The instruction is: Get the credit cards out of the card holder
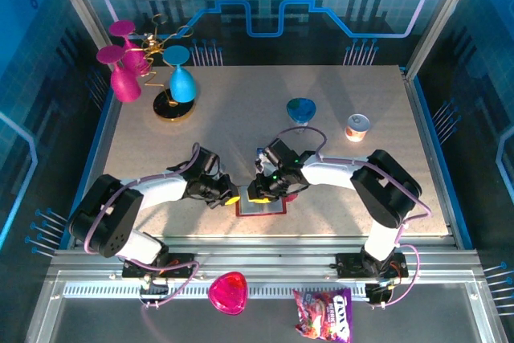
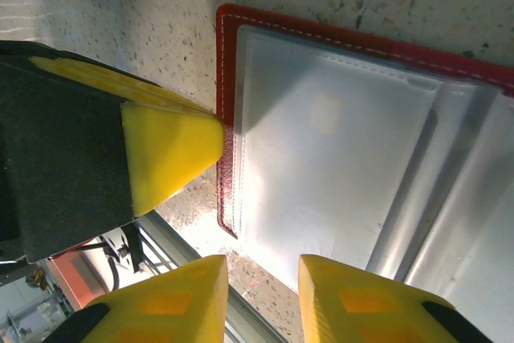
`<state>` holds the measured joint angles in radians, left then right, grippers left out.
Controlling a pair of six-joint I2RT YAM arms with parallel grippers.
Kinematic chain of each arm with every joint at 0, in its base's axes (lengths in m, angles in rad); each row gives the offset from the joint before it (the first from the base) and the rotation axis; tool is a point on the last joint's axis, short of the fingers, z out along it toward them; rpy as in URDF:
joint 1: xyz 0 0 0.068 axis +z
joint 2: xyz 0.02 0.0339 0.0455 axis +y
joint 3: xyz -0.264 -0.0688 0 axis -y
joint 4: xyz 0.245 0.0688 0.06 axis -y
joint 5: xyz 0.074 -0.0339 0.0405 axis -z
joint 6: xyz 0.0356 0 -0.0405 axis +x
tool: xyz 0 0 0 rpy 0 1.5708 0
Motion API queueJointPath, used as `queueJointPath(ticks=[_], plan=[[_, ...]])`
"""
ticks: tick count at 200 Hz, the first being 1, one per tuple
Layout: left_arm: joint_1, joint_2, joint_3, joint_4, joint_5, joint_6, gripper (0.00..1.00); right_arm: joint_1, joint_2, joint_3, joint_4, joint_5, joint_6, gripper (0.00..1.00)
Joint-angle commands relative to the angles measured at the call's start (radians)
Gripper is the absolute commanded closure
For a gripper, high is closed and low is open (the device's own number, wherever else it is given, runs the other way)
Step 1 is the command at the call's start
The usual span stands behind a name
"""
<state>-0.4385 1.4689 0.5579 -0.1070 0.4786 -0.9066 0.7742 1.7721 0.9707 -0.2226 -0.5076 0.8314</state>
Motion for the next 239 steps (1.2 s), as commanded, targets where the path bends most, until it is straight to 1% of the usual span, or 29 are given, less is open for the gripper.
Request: queueJointPath(ticks=[1,42,85,173,215,239], plan=[[-0.006,0.015,-0.015,-0.02,-0.008,0.025,0.91,0.016,0.021,0.03,0.005,-0.016,0.01,0.7],[-0.006,0.032,-0.009,-0.028,-0.018,0.036,0.91,0.015,0.041,0.047,-0.013,-0.002,-0.001,0.67],[-0.006,0.046,-0.001,-0.03,-0.022,0.044,0.91,0.015,0.065,0.061,-0.015,0.001,-0.006,0.66],[-0.006,0.063,0.014,-0.04,-0.027,0.055,0.91,0.008,0.076,0.079,-0.121,0.07,-0.062,0.65],[-0.005,0.079,0.024,-0.046,-0.029,0.065,0.91,-0.004,0.052,0.053,-0.109,0.073,-0.057,0.65],[-0.005,0.094,0.034,-0.044,-0.029,0.07,0.91,-0.015,0.04,0.027,-0.057,0.047,-0.036,0.65]])
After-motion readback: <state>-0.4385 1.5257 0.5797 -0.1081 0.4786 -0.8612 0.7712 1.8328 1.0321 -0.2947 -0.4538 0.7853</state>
